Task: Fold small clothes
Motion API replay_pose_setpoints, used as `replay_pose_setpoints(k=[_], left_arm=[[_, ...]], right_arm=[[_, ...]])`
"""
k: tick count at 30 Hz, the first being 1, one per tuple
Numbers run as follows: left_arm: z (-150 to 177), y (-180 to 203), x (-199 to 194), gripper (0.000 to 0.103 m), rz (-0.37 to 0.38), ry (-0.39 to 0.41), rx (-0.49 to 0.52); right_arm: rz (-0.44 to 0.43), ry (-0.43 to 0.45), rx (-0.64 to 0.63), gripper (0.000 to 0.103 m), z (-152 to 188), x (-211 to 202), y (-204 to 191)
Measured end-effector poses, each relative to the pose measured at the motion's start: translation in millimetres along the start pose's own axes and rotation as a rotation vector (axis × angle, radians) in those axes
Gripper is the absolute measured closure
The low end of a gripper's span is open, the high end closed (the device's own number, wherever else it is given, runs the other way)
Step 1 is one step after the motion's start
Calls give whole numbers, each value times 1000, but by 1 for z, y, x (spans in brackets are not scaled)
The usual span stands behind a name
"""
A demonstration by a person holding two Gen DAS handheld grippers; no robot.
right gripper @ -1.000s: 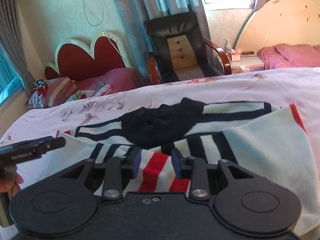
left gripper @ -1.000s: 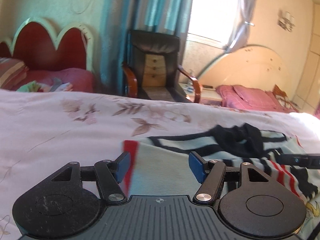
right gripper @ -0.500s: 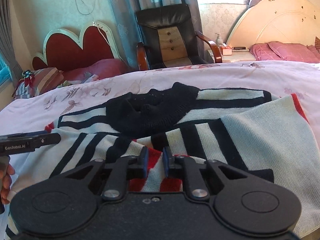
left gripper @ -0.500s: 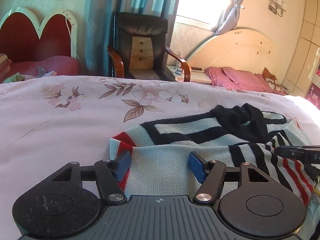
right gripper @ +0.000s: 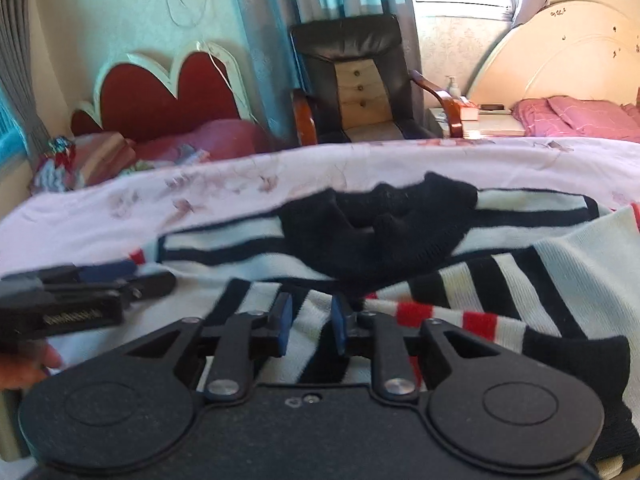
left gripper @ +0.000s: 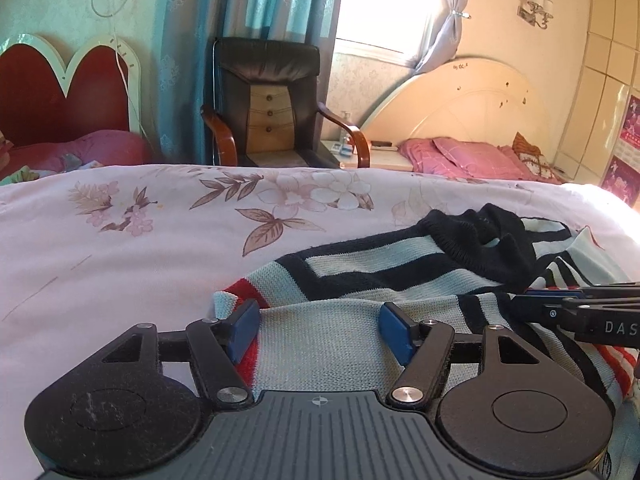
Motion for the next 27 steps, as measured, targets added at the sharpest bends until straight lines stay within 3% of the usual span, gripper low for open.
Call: replay_pose_setpoints(k=[3, 5, 8, 10, 17, 19, 20, 21, 22, 24, 27], left_arm=[[0, -1, -1, 37, 5, -4, -2], [1, -2, -1, 37, 14, 0, -5], [2, 0, -1, 36, 8, 6, 14], [3, 2, -1, 36, 0, 5, 23], [1, 4, -1, 35, -13, -12, 44], [-7, 12, -12, 35, -59, -19, 52], [-11, 21, -23, 35, -59, 11, 73], [-13, 32, -35, 35, -33, 40, 68], [-12, 45, -44, 35, 6, 56, 47], [1, 77, -52, 35, 59, 48, 61], [35, 111, -48, 35, 60, -2, 135]], right_arm=[[76, 27, -29, 88, 2, -8, 9], [168, 38, -22, 89, 7, -16, 32], [207, 38, 36, 92, 19, -28, 74], [219, 40, 52, 103, 26, -36, 94], [212, 41, 122, 103, 35, -44, 125], [221, 33, 122, 103, 33, -49, 123], [223, 39, 122, 99, 32, -56, 121], [221, 64, 119, 79, 31, -66, 119], [214, 92, 107, 76, 32, -76, 116], [172, 99, 81, 77, 39, -87, 107], [136, 90, 21, 80, 54, -91, 93]])
Point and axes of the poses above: each gripper's, at about its wrist camera, not at the fingertips, and x roughly the way its jaws point, y to its right, z to its underside, the point moved 8 cm from there along x, roughly the way its jaws point, and after that the axes turned 7 degrees about z, right-handed, at the moved point
